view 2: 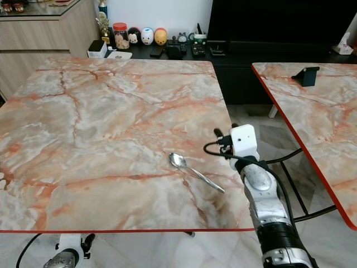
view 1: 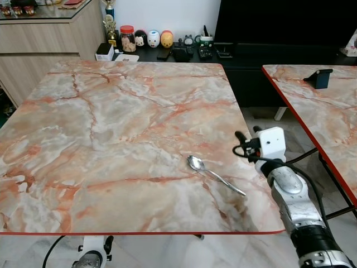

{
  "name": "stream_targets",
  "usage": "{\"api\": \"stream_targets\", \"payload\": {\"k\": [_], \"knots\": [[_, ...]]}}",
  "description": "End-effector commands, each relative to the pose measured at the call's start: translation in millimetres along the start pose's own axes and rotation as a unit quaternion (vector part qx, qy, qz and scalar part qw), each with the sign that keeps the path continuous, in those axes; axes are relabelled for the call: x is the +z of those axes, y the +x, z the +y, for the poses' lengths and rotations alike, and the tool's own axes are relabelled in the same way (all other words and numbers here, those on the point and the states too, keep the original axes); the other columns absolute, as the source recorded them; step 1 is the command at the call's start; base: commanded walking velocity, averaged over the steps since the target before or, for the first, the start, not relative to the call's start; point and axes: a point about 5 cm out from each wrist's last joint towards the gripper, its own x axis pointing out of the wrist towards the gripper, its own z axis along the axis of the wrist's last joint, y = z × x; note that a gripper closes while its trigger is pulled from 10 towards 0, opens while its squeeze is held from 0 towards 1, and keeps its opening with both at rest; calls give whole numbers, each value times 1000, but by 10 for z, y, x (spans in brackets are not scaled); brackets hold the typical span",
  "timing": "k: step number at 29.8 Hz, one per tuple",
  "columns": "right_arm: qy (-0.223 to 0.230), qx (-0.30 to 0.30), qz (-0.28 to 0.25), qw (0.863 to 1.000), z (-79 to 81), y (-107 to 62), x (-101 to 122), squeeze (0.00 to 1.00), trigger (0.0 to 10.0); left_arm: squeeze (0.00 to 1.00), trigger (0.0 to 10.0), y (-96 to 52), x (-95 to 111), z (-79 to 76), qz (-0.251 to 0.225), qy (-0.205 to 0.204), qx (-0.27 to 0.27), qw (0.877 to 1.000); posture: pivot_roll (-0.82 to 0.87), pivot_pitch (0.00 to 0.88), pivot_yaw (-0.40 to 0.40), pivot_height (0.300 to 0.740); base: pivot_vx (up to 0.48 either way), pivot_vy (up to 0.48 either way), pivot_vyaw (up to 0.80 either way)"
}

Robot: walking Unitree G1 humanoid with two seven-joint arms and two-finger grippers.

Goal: Setting the table

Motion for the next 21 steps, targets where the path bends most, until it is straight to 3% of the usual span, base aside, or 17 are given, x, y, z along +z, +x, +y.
{"api": "stream_targets", "payload": {"k": [1, 4, 7, 12, 17, 21], "knots": [[-19, 23, 8, 1000, -3, 8, 35, 0, 10000, 0, 10000, 3, -5, 3, 6, 7, 2, 1000, -13, 0, -35, 740, 0, 0, 0], [-8, 52, 9, 999, 29, 20, 45, 0, 10000, 0, 10000, 3, -4, 7, 6, 7, 2, 1000, -13, 0, -35, 740, 0, 0, 0], [4, 128, 8, 992, 144, 28, 80, 0, 10000, 0, 10000, 4, -1, 22, 6, 7, 4, 1000, -7, 0, -32, 740, 0, 0, 0], [22, 165, 5, 986, 180, 23, 107, 0, 10000, 0, 10000, 4, -1, 29, 6, 7, 5, 1000, -4, 0, -31, 740, 0, 0, 0], [4, 238, 19, 971, 234, -35, 106, 0, 10000, 0, 10000, 4, -2, 34, 7, 6, 6, 1000, -5, 0, -29, 740, 0, 0, 0], [3, 247, 28, 969, 225, -53, 76, 0, 10000, 0, 10000, 5, 0, 34, 7, 5, 6, 1000, -5, 0, -29, 740, 0, 0, 0]]}}
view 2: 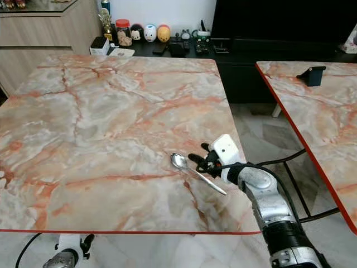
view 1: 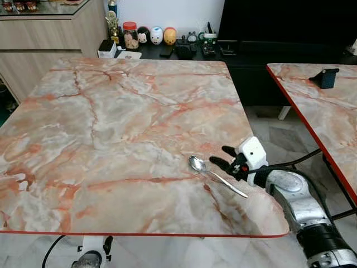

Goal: Setting the table

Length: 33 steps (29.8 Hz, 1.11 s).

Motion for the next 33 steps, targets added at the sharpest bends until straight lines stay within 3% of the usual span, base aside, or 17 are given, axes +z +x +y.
{"api": "stream_targets", "payload": {"k": [1, 2, 3, 4, 5, 8, 9, 10, 11, 21, 25, 33], "knots": [[5, -2, 2, 1000, -49, -24, 24, 325, 10000, 0, 10000, 2, 3, 17, 2, 4, 4, 1000, -6, 0, -31, 740, 0, 0, 0], [5, -2, 2, 1000, -49, -24, 24, 325, 10000, 0, 10000, 2, 3, 17, 2, 4, 4, 1000, -6, 0, -31, 740, 0, 0, 0], [9, -1, 7, 1000, -60, -32, 13, 620, 10000, 0, 10000, 2, 3, 17, 2, 4, 4, 1000, -9, 0, -30, 740, 0, 0, 0], [11, -1, 11, 1000, -64, -36, 5, 714, 10000, 0, 10000, 2, 3, 17, 2, 5, 4, 1000, -9, 0, -30, 740, 0, 0, 0], [14, 7, 22, 1000, -57, -49, -26, 1000, 10000, 0, 10000, 2, 2, 16, 2, 5, 3, 1000, -11, 0, -30, 740, 0, 0, 0], [16, 27, 46, 998, -22, -74, -108, 1000, 10000, 0, 10000, 2, -1, 14, 3, 5, 3, 1000, -9, 0, -32, 740, 0, 0, 0], [12, 24, 53, 998, -25, -71, -130, 980, 10000, 0, 10000, 2, -1, 13, 3, 5, 3, 1000, -9, 0, -33, 740, 0, 0, 0], [23, 13, 61, 998, -41, -57, -161, 122, 10000, 0, 10000, 2, 0, 13, 3, 5, 2, 1000, -9, 0, -33, 740, 0, 0, 0], [27, 13, 63, 998, -39, -52, -174, 0, 10000, 0, 10000, 2, -1, 12, 3, 5, 2, 1000, -7, 0, -32, 740, 0, 0, 0], [18, 17, 96, 995, -2, -5, -271, 0, 10000, 0, 10000, 1, -1, 14, 3, 6, 2, 1000, -4, 0, -33, 740, 0, 0, 0], [37, 20, 80, 996, 33, 50, -253, 0, 10000, 0, 10000, 0, -3, 12, 2, 6, 1, 1000, -1, 0, -32, 740, 0, 0, 0], [30, 23, 87, 995, 54, 70, -291, 0, 10000, 0, 10000, 0, -3, 0, 1, 8, -1, 1000, 1, 0, -33, 740, 0, 0, 0]]}}
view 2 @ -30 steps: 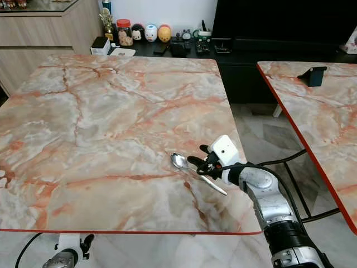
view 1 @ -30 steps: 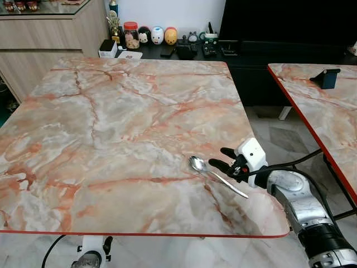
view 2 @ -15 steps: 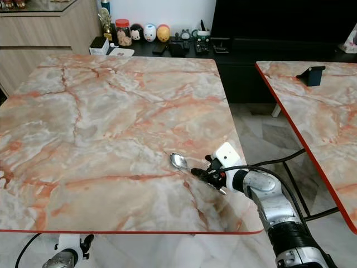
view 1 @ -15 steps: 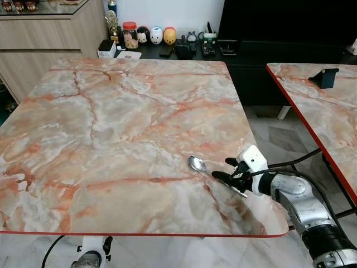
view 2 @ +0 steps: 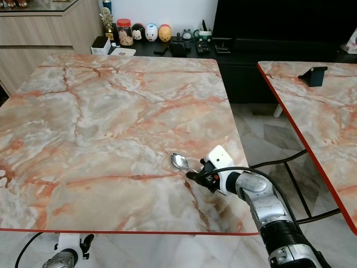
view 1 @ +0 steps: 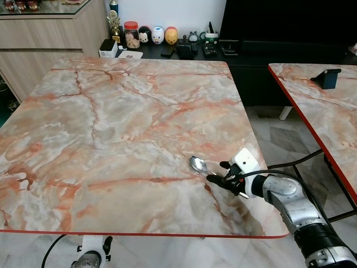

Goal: Setting the table

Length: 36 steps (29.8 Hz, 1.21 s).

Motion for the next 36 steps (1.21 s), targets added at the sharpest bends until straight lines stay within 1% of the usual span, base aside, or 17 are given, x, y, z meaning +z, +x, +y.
{"api": "stream_targets", "payload": {"k": [1, 12, 19, 20, 21, 22, 23, 24, 25, 26, 27, 32, 33, 34, 35, 36], "knots": [[-8, -2, 2, 1000, -12, 20, 21, 0, 10000, 0, 10000, -2, -6, -5, 1, 8, -2, 1000, 1, 0, -33, 740, 0, 0, 0], [-1, -7, -7, 1000, -21, 106, 69, 0, 10000, 0, 10000, -5, -17, -10, 2, 7, -3, 1000, 3, 0, -34, 740, 0, 0, 0], [6, -6, -6, 1000, 8, 146, 37, 0, 10000, 0, 10000, -6, -21, -15, 3, 4, -1, 1000, 8, 0, -35, 740, 0, 0, 0], [11, -9, -5, 1000, 13, 157, 18, 0, 8941, 0, 10000, -7, -22, -13, 3, 3, -1, 1000, 8, 0, -35, 740, 0, 0, 0], [11, -9, -5, 1000, 13, 157, 18, 0, 8941, 0, 10000, -7, -22, -13, 3, 3, -1, 1000, 8, 0, -35, 740, 0, 0, 0], [13, -11, -4, 1000, 12, 160, 5, 0, 7451, 0, 10000, -7, -22, -13, 3, 3, 0, 1000, 10, 0, -36, 740, 0, 0, 0], [13, -12, -3, 1000, 9, 161, 0, 0, 7451, 0, 10000, -6, -21, -13, 3, 3, 0, 1000, 10, 0, -36, 740, 0, 0, 0], [14, -14, -1, 1000, 5, 163, -11, 0, 8118, 0, 10000, -7, -21, -12, 3, 2, 0, 1000, 10, 0, -36, 740, 0, 0, 0], [14, -16, 2, 1000, 2, 163, -23, 0, 8353, 0, 10000, -7, -23, -11, 3, 2, 0, 1000, 10, 0, -36, 740, 0, 0, 0], [14, -16, 2, 1000, 2, 163, -23, 0, 8353, 0, 10000, -7, -23, -11, 3, 2, 0, 1000, 10, 0, -36, 740, 0, 0, 0], [15, -18, 5, 1000, 0, 165, -36, 0, 10000, 0, 10000, -7, -24, -11, 3, 1, 1, 1000, 10, 0, -36, 740, 0, 0, 0], [18, -24, 8, 1000, -8, 175, -48, 0, 10000, 0, 10000, -7, -21, -9, 2, 1, 1, 1000, 15, 0, -35, 740, 0, 0, 0], [14, -24, 3, 1000, -8, 181, -34, 0, 5843, 0, 10000, -7, -21, -8, 2, 1, 1, 1000, 16, 0, -34, 740, 0, 0, 0], [13, -24, 1, 1000, -7, 182, -31, 0, 5843, 0, 10000, -7, -21, -8, 2, 1, 1, 1000, 16, 0, -34, 740, 0, 0, 0], [16, -26, -1, 1000, -11, 188, -20, 0, 0, 0, 10000, -7, -21, -7, 2, 1, 1, 1000, 16, 0, -32, 740, 0, 0, 0], [18, -28, -3, 999, -15, 191, -13, 0, 0, 0, 10000, -7, -20, -6, 2, 1, 1, 1000, 16, 0, -32, 740, 0, 0, 0]]}}
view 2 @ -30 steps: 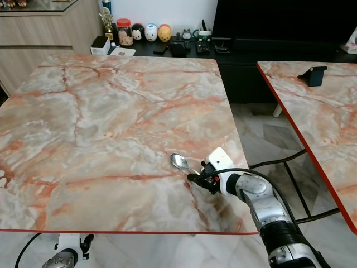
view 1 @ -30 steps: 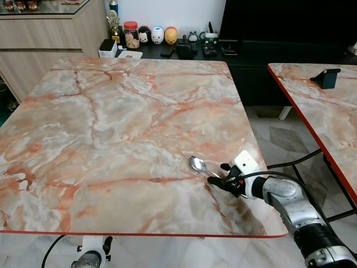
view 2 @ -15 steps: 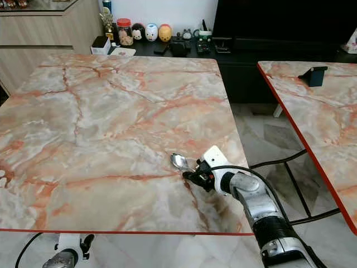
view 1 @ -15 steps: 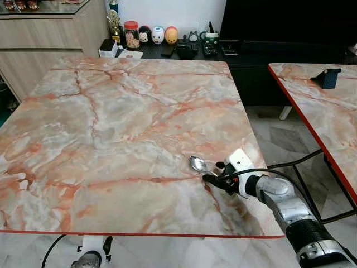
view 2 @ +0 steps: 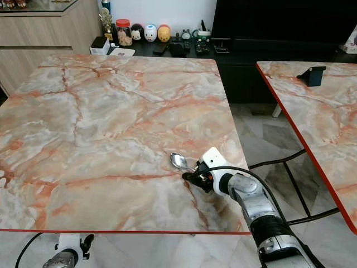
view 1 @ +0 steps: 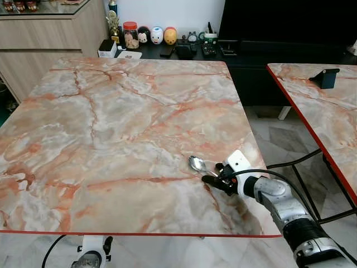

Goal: Setting the table

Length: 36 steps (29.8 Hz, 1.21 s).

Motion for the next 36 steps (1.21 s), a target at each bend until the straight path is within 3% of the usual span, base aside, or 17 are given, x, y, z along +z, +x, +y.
{"api": "stream_targets", "payload": {"k": [1, 3, 4, 5, 7, 12, 13, 15, 16, 17, 36], "knots": [[5, -16, -6, 1000, -51, 0, 39, 0, 0, 0, 10000, -6, -17, -1, 2, 2, 1, 1000, 16, 0, -32, 740, 0, 0, 0], [4, -16, -4, 1000, -51, 7, 40, 0, 0, 0, 10000, -5, -16, -2, 2, 2, 1, 1000, 16, 0, -32, 740, 0, 0, 0], [2, -16, -3, 1000, -52, 10, 38, 0, 1765, 0, 10000, -5, -16, -3, 2, 2, 1, 1000, 16, 0, -32, 740, 0, 0, 0], [-2, -18, 3, 1000, -51, 16, 33, 0, 9765, 0, 10000, -5, -16, -2, 2, 2, 1, 1000, 20, 0, -33, 740, 0, 0, 0], [-6, -15, 8, 1000, -37, 31, 27, 0, 10000, 0, 10000, -5, -15, -2, 2, 2, 1, 1000, 19, 0, -33, 740, 0, 0, 0], [-6, -10, 5, 1000, -12, 47, 30, 0, 10000, 0, 10000, -5, -15, -3, 2, 1, 1, 1000, 19, 0, -31, 740, 0, 0, 0], [-4, -12, 5, 1000, -14, 48, 28, 0, 9294, 0, 10000, -5, -15, -4, 2, 1, 1, 1000, 19, 0, -31, 740, 0, 0, 0], [-1, -14, 4, 1000, -17, 49, 27, 0, 9294, 0, 10000, -5, -15, -4, 2, 2, 1, 1000, 19, 0, -31, 740, 0, 0, 0], [-3, -12, 3, 1000, -16, 50, 29, 0, 2941, 0, 10000, -5, -16, -5, 2, 2, 0, 1000, 18, 0, -31, 740, 0, 0, 0], [-3, -12, 3, 1000, -15, 51, 30, 0, 0, 0, 10000, -5, -16, -6, 2, 1, 0, 1000, 18, 0, -32, 740, 0, 0, 0], [-10, -3, 12, 1000, 39, 85, -6, 0, 0, 0, 10000, -7, -25, -4, 4, 1, 1, 1000, 21, 0, -32, 740, 0, 0, 0]]}}
